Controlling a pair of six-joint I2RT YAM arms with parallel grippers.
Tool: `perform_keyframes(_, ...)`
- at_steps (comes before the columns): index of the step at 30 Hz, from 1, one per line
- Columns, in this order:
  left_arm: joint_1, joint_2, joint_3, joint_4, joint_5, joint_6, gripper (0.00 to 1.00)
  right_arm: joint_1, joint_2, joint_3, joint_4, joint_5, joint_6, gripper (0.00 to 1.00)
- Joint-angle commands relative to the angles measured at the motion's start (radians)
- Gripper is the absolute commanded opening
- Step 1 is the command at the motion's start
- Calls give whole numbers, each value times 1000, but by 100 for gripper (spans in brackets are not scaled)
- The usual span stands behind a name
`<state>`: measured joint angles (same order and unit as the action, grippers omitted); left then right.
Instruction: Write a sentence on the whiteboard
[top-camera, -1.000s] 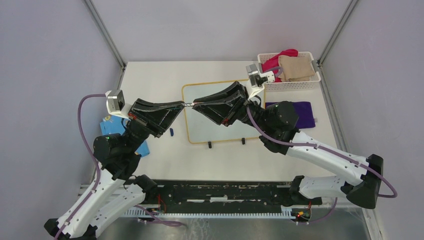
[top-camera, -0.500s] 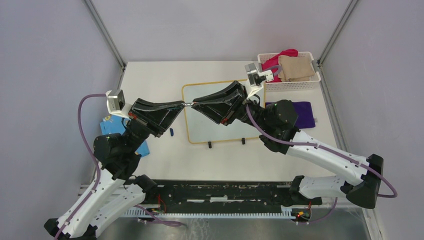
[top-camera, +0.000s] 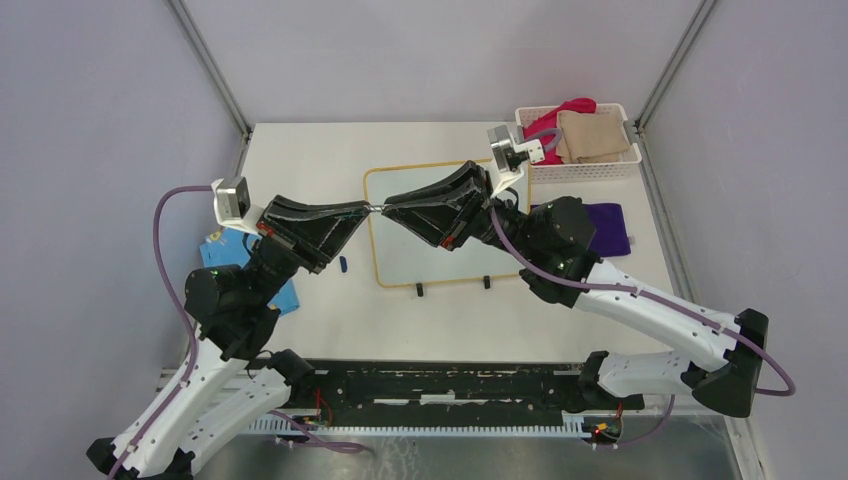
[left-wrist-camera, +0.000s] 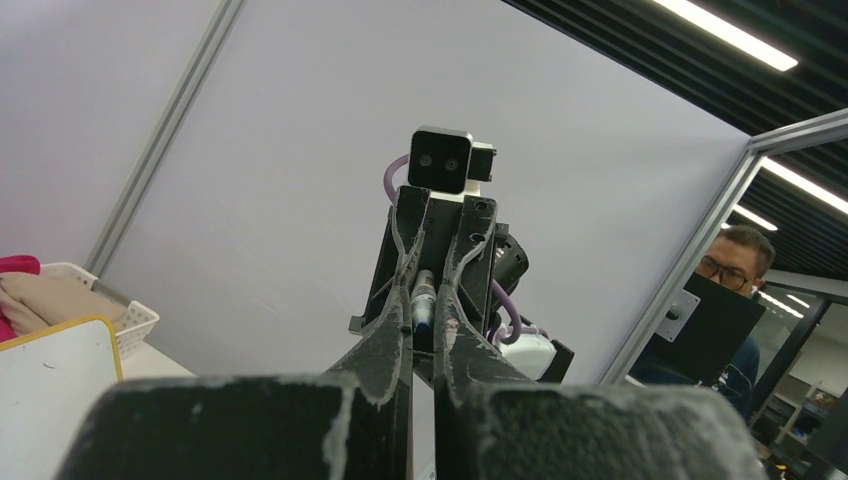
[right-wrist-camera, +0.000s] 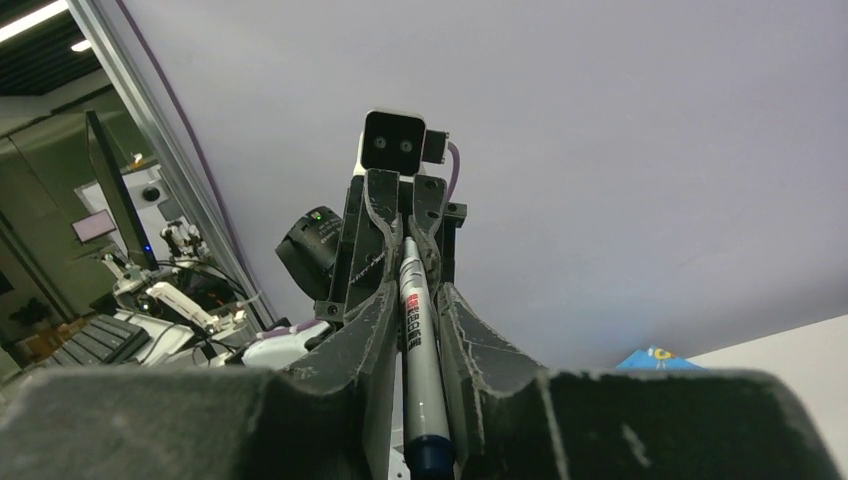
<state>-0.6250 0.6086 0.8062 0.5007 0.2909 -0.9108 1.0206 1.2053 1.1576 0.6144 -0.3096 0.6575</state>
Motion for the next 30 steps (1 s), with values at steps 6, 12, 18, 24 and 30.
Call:
perform_keyframes(6, 1, 14, 33, -71, 2, 27, 2, 4, -21, 60, -14, -6, -39, 29)
perform_keyframes(12, 0, 9, 37, -85, 3, 29, 2, 3, -36, 65, -43, 4, -61, 42)
perform_keyframes(18, 1, 1, 48, -110, -9, 36, 2, -22, -49, 61, -39, -22, -16, 43)
perform_keyframes(24, 1, -14, 51, -137, -32, 44, 2, -33, -57, 51, -25, -44, 18, 45)
perform_keyframes(30, 1, -17, 68, -155, -42, 53, 2, -36, -45, 69, -51, -59, 26, 45)
